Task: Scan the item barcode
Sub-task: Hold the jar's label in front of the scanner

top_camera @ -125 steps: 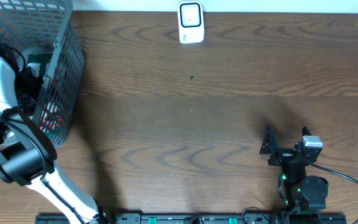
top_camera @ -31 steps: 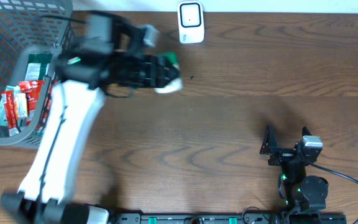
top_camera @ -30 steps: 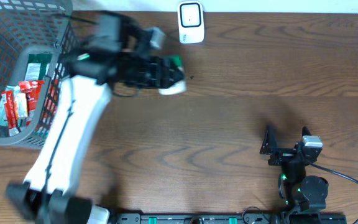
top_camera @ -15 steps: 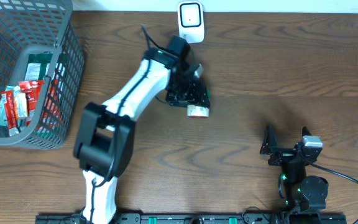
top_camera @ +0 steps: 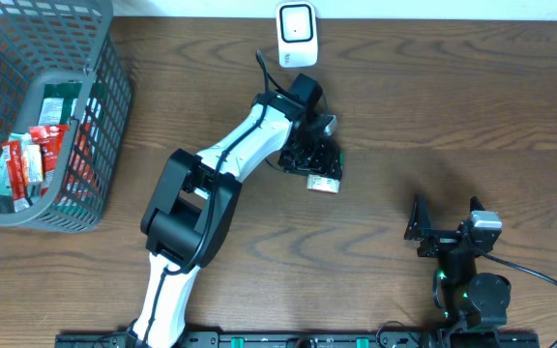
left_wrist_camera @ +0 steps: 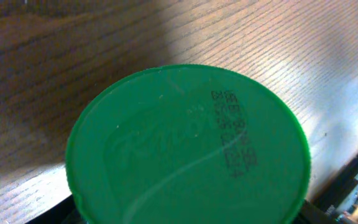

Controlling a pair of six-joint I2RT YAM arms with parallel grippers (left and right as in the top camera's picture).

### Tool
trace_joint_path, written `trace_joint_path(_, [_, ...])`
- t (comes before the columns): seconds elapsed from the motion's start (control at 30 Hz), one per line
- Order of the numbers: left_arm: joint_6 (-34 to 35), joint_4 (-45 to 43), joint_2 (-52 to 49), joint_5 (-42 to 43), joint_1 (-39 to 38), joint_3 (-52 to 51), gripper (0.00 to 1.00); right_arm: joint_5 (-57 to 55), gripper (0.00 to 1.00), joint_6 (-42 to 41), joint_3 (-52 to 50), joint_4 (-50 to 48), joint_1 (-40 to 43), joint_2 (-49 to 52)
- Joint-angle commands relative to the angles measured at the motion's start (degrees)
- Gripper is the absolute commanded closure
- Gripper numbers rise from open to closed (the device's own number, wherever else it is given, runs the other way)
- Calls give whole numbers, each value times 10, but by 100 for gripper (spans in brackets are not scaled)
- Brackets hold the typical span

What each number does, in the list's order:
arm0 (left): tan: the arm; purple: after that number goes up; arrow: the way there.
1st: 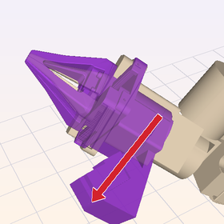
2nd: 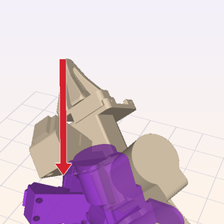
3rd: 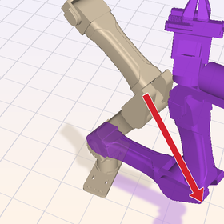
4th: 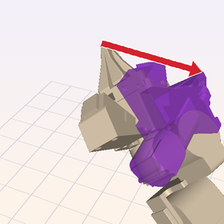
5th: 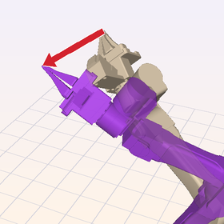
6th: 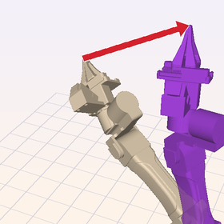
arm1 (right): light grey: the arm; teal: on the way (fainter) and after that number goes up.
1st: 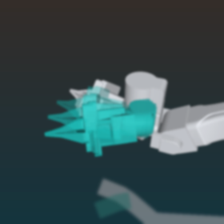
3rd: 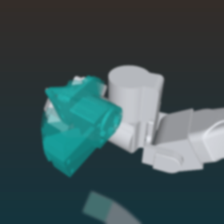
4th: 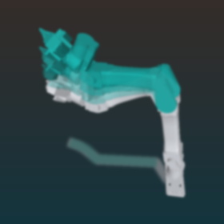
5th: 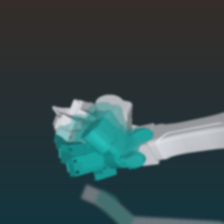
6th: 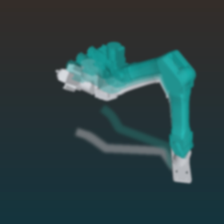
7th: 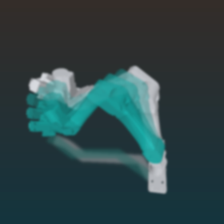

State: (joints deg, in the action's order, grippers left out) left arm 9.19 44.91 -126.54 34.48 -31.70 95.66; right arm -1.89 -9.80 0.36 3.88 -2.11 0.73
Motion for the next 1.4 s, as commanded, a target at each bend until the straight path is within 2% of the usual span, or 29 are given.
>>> trace_joint_path(0.0, [-5, -4, -5, -31, -12, 1, 36, 1, 1, 7, -1, 2, 4, -2])
trace_joint_path(0.3, [-5, -8, -5, -78, -25, 1, 18, 1, 1, 7, -1, 2, 4, -2])
trace_joint_path(0.53, [-5, -11, 0, -80, -24, 5, 9, 1, 1, 7, -1, 2, 4, -2])
trace_joint_path(1.13, [-5, -18, 68, -81, -24, 14, 8, 1, 1, 7, -1, 2, 4, -2])
trace_joint_path(1.37, [-5, -16, 89, -132, -23, 14, 8, 1, 1, 7, -1, 2, 4, -2])
